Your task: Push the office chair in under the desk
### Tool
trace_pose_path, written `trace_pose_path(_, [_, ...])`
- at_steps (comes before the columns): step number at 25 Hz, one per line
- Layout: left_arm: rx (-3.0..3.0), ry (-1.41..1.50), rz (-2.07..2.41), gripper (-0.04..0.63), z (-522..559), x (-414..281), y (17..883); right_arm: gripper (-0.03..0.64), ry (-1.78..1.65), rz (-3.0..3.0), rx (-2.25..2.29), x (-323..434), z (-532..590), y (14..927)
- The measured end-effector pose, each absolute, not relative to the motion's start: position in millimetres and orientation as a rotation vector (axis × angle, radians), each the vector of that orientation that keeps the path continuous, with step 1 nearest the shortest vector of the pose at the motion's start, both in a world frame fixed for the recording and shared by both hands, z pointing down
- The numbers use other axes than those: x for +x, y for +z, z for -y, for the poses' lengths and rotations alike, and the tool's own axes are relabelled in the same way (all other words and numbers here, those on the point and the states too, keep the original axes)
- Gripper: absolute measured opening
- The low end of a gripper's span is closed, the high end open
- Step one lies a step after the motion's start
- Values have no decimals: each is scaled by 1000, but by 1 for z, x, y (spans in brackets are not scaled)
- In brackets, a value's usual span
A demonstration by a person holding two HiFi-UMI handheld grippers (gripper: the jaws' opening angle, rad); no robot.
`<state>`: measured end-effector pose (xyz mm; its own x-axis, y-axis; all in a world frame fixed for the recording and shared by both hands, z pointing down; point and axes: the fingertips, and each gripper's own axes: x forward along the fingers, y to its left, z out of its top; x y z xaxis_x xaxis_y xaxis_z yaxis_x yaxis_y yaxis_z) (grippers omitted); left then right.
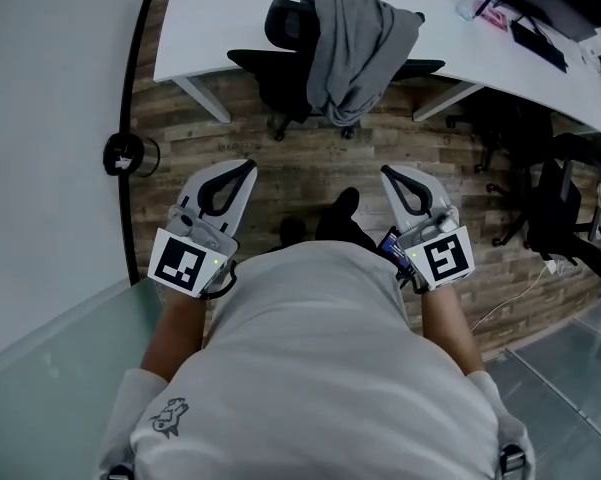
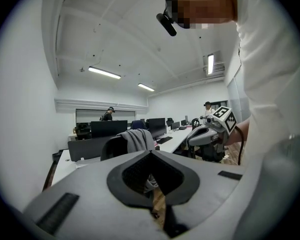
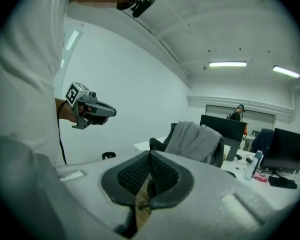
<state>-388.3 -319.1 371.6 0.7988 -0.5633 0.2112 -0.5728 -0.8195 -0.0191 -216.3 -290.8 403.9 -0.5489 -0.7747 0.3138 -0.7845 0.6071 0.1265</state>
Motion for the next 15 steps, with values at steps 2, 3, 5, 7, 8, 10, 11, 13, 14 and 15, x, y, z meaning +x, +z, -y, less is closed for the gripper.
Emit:
trace_pose_path(2, [2935,320,916,-2,312,-397,373,3,44,2494,1266,-226,281,402])
trace_pose_path(3, [2936,313,909,-2,310,-399,371,3,48,2494,1270,-229,278,400])
trace_pose_path(5, [2941,300,895,-2,304,-404,368,3,58,2488,1273,-235,271,397])
trace_pose_path(7, [2942,301,891,-2,296,-412,367,3,58,2480,1274,-241,264,397])
trace_pose_path(8, [2941,304,893,-2,294,-417,369,3,54,2479,1276,-244,262,398])
trace_pose_path(10, [2945,304,889,-2,289,-425,373,3,51,2479,1281,-252,257,399])
trace_pose_path(11, [2950,299,882,-2,287,-427,374,3,54,2478,1284,-255,255,399])
trace_pose_path(13, [2955,279,870,-2,286,-430,372,3,60,2469,1288,-259,252,400])
trace_pose_path(14, [2954,269,869,-2,286,-432,371,3,59,2464,1287,-260,252,401])
trace_pose_path(15, [2953,264,870,-2,285,-434,370,3,57,2462,1284,-262,252,401])
